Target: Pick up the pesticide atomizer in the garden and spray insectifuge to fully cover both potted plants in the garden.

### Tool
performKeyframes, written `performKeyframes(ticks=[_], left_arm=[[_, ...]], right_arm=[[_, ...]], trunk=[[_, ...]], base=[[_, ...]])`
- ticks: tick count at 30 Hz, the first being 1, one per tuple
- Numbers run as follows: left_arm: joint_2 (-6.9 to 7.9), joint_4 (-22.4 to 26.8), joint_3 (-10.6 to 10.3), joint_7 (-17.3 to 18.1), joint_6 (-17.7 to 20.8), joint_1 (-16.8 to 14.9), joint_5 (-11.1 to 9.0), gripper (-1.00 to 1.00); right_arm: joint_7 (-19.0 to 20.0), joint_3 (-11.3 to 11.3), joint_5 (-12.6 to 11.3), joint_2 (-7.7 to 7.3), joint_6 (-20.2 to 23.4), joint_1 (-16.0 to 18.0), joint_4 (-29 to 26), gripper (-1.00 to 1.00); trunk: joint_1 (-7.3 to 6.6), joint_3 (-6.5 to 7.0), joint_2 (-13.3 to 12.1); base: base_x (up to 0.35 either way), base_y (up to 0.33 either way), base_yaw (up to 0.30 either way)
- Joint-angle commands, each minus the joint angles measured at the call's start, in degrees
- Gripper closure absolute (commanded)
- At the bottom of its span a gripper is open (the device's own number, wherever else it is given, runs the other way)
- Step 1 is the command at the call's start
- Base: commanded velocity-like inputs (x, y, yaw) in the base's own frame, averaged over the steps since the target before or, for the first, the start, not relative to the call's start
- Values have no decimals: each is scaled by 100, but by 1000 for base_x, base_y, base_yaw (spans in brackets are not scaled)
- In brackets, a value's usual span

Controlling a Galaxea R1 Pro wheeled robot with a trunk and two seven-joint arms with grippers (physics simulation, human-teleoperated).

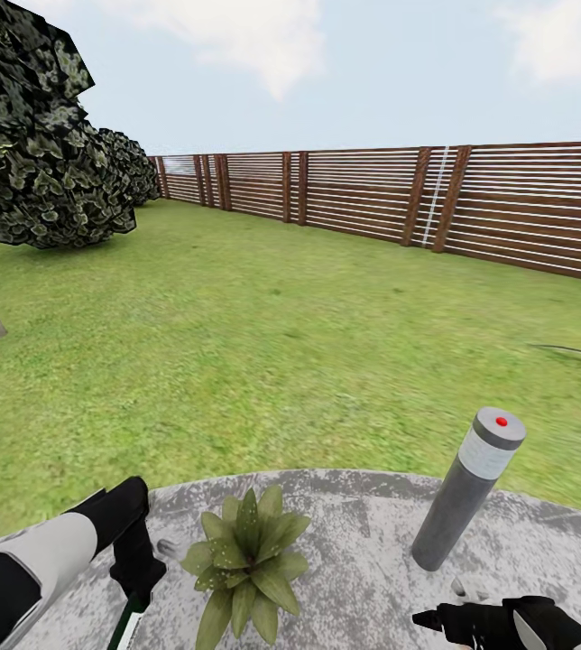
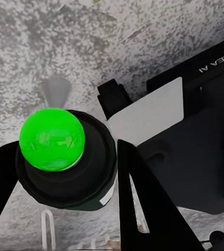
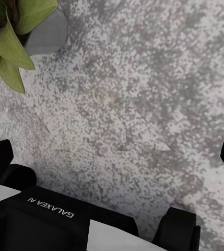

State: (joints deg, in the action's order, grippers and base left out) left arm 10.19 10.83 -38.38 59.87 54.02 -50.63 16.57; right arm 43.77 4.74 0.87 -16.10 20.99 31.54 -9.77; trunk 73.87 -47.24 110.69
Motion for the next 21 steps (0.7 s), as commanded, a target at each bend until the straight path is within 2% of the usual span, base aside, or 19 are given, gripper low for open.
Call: performKeyframes(ticks=[1,6,8,21], left_arm=[[64,10,27,45,32,6,54,100],[371,10,49,42,29,9,49,100],[417,13,55,42,29,9,48,100],[403,132,59,9,58,-10,48,100]], right_arm=[[18,47,10,1,59,1,-7,-100],[18,47,10,1,55,1,-7,-100],[18,47,10,1,57,1,-7,-100],[18,45,10,1,55,1,-7,-100]], trunk=[[-1,-5,2],[-1,-5,2],[-1,-5,2],[-1,-5,2]], base=[[0,0,0],[0,0,0],[0,0,0],[0,0,0]])
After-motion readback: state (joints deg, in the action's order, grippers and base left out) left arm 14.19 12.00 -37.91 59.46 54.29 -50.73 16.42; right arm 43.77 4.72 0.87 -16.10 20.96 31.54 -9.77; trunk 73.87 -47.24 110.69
